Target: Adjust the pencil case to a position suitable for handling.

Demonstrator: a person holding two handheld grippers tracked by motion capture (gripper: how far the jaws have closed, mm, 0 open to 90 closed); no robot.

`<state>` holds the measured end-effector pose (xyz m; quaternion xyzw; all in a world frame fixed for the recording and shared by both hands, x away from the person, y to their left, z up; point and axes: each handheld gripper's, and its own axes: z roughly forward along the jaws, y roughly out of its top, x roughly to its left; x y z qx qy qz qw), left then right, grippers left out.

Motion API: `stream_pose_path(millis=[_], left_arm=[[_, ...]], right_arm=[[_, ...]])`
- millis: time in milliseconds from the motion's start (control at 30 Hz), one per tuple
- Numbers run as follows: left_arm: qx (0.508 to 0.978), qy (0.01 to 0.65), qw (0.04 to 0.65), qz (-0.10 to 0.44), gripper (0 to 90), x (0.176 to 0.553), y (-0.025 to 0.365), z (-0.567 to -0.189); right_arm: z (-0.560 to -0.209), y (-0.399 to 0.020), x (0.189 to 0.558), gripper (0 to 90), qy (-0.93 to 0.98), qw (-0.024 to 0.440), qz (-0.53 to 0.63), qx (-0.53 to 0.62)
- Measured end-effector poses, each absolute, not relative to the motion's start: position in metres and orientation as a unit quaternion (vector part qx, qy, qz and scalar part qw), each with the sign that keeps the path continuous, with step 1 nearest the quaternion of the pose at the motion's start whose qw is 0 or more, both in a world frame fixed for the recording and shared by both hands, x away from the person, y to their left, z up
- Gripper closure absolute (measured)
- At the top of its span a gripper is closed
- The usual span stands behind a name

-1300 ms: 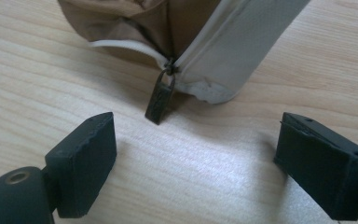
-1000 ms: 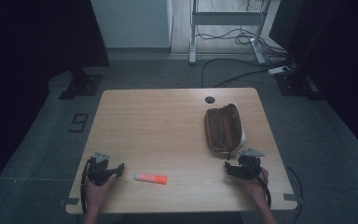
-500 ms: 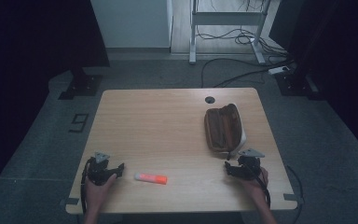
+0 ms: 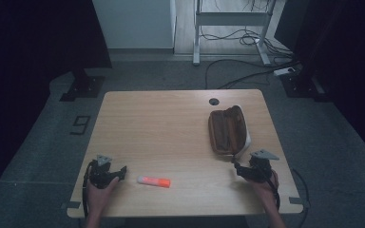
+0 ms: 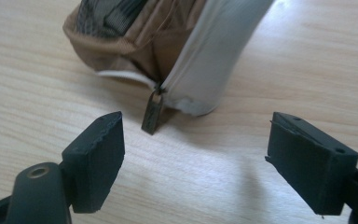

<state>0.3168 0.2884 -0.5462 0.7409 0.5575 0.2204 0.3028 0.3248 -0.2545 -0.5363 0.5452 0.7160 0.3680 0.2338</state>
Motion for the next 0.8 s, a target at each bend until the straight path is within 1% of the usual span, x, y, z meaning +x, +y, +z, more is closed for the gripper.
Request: stream_pose_path(millis=[500,800], left_arm=[[0.741,0.557,0.302,0.221,18.8,0.317,0.288,-0.546],[0.741,0.557,0.302,0.221,18.8,0.317,0.288,-0.546]], right_arm=[[-0.511,-0.262,0.324,19.1,0.693,0.248,0.406,0.542],[-0.502,-0.264,0.328,19.1,0.686,0.251,0.416,0.542]])
